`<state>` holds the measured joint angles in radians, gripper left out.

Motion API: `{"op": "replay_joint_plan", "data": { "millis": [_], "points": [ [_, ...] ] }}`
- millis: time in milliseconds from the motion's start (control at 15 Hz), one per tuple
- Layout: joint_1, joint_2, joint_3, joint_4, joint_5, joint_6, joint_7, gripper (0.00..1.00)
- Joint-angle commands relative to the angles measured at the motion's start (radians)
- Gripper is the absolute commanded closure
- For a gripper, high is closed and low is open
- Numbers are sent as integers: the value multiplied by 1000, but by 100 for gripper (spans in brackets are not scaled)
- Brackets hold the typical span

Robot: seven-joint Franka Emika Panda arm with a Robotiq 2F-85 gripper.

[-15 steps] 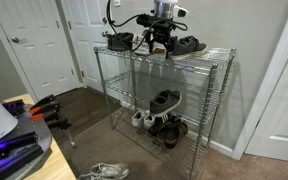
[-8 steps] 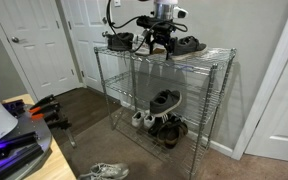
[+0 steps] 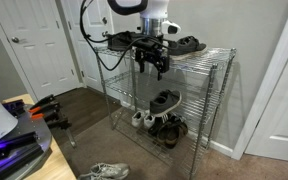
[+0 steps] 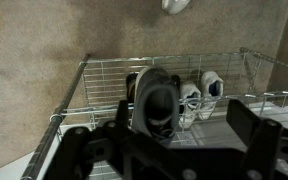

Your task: Put the shoe on the second shelf onto the top shelf

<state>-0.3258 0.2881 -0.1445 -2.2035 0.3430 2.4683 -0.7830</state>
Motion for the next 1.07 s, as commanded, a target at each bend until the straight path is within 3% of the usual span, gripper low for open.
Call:
{"op": "replay_joint_plan", "data": {
  "millis": [0, 200, 400, 600, 733, 1000],
  "points": [
    [-41, -91, 31, -182, 52, 166, -144, 0],
    [-89, -59, 101, -223, 243, 337, -330, 0],
    [-225, -3, 292, -170, 503, 402, -562, 0],
    [-330, 76, 429, -93, 700, 454, -779, 0],
    [-361, 145, 456, -35, 802, 467, -901, 0],
    [-392, 276, 449, 64, 826, 438, -970, 0]
  ]
}}
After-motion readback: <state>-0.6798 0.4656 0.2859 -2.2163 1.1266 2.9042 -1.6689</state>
